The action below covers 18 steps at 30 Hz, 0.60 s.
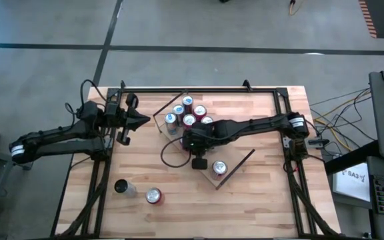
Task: Place canned beverage on shelf
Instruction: Put the orange soda can on the shelf aligned with the orange soda can on the shelf
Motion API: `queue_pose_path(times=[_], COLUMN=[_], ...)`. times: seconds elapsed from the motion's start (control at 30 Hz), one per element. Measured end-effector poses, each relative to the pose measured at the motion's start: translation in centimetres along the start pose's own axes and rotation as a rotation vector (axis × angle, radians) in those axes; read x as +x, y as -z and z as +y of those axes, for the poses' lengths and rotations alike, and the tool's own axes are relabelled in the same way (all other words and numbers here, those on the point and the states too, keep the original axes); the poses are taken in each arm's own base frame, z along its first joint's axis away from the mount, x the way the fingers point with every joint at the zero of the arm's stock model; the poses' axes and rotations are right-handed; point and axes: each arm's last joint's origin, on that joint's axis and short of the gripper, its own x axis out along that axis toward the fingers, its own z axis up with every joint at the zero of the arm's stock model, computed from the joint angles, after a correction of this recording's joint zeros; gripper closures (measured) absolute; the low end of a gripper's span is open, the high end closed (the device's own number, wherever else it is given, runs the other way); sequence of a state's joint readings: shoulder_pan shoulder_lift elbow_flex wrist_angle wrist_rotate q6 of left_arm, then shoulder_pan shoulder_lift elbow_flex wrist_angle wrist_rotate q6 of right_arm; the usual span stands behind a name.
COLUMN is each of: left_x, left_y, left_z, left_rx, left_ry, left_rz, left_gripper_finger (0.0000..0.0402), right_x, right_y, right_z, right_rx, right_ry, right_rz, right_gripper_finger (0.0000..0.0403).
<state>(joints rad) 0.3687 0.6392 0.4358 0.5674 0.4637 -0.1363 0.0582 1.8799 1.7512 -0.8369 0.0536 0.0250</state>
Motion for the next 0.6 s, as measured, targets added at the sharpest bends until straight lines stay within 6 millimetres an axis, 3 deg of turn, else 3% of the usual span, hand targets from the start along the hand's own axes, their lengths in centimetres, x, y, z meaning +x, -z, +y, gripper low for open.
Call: queue_pose_path(times=[0.6], left_x=[0.0], left_y=[0.0], left_z=[0.0], left_rx=[0.004], left_ry=[0.0], left_rz=[0.0], left_gripper_finger=[0.0402], right_x=[0.3], right_y=[-0.8], right_z=[-1.7], right_rx=[0.013], right_ry=[0.023], right_rz=[-0.077], right_gripper_finger=[0.0394])
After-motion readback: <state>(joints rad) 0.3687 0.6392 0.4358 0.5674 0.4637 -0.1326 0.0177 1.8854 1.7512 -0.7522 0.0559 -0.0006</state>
